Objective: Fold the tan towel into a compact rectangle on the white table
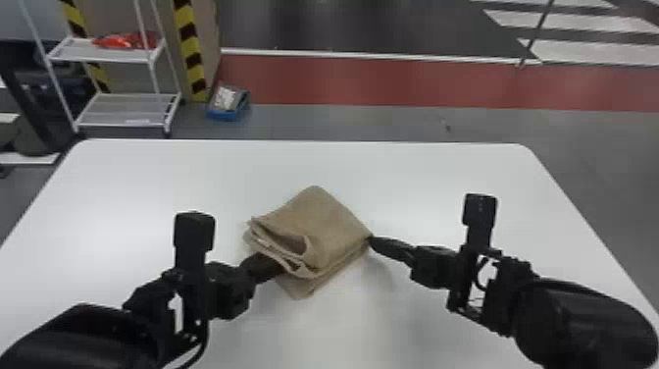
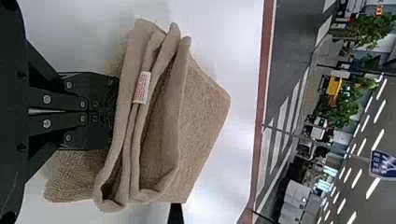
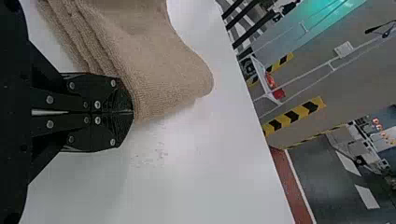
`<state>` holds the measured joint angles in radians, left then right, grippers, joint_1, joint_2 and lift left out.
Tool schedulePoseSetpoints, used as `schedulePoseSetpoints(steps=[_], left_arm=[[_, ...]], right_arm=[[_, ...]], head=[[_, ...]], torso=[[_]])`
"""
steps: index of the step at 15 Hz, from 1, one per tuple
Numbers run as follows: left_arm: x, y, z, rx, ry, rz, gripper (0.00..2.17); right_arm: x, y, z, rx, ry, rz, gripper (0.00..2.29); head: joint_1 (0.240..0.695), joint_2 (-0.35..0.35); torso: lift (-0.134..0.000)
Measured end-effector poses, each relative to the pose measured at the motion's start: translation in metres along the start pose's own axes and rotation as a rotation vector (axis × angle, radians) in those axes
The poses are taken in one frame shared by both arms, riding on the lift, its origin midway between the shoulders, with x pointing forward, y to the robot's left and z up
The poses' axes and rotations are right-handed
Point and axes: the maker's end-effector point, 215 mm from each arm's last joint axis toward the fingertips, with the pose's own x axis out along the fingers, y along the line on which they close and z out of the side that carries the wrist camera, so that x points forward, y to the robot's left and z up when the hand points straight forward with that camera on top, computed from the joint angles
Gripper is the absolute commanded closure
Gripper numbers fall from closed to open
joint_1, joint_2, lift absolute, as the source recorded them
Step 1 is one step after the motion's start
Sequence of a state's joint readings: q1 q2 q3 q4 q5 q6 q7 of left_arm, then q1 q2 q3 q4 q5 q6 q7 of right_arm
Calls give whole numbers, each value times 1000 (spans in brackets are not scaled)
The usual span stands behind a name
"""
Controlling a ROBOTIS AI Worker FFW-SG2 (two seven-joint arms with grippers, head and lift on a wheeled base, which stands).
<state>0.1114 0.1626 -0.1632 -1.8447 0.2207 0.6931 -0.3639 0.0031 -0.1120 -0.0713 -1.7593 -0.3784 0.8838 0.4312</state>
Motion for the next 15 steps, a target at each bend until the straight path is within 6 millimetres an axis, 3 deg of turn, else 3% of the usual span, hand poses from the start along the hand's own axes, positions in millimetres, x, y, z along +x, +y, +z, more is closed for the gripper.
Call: schedulePoseSetpoints(steps=[4,8,11,13,15], left_arm=[[-38,11,-2,-31,-23,16,1717],[-85,44,10,-64,-81,76,1717],[-102,66,19,-66,-122,122,1717],[-104,70,22,-62,-138,136,1717],[-105,73,28,-53,-164,148,1717]], right_arm=[[35,-2,40,-25,-17,3,2186],[65,8,63,-56,-18,12,2186],[85,14,87,-98,-31,24,2182],[88,17,87,-95,-21,34,2182],[75,22,81,-93,-44,39,2182]], head=[[695,-28],[695,51],[695,87],[695,100],[695,102]], torso=[[-125],[-125],[-125],[-125],[-125]])
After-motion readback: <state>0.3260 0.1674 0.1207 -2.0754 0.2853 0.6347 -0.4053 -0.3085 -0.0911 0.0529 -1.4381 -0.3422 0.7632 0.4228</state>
